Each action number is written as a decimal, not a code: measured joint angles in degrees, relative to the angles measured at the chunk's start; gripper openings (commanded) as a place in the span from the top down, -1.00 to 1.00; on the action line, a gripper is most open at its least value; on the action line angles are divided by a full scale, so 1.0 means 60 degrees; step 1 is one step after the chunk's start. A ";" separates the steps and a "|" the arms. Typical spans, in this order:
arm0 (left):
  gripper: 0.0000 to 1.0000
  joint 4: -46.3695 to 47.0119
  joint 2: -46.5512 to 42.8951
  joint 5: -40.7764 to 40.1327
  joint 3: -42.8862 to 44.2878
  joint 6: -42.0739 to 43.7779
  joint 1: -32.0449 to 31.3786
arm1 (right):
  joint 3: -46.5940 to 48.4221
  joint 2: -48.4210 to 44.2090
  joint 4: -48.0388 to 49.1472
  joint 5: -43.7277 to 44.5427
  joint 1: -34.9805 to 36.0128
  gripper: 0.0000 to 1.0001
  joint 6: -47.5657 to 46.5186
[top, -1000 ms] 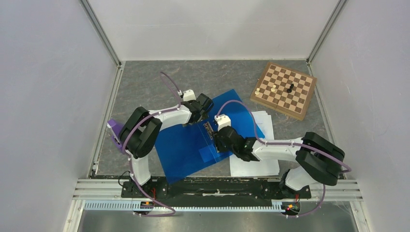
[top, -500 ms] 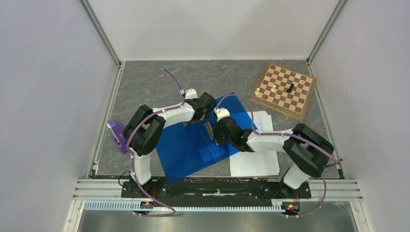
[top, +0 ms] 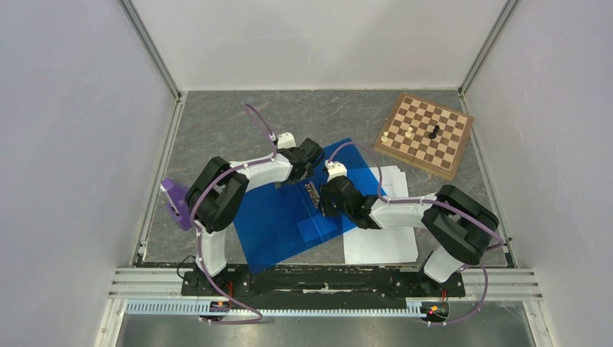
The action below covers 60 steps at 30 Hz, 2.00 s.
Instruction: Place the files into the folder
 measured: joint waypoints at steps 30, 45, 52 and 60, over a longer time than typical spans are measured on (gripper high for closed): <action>-0.80 0.0251 0.0004 -0.0317 -0.0149 -0.0084 -0.0095 | 0.0164 0.0310 0.0444 0.0255 0.0051 0.51 0.0823; -0.80 0.0251 0.0004 -0.0317 -0.0149 -0.0084 -0.0095 | 0.0164 0.0521 0.0525 0.0798 0.0321 0.83 0.1147; -0.80 0.0255 0.0004 -0.0321 -0.0157 -0.0084 -0.0095 | 0.0051 0.0503 0.0616 0.1067 0.0382 0.95 0.1596; -0.80 0.0306 0.0004 -0.0368 -0.0182 -0.0084 -0.0102 | 0.0051 0.0554 0.0441 0.1803 0.0605 0.97 0.2342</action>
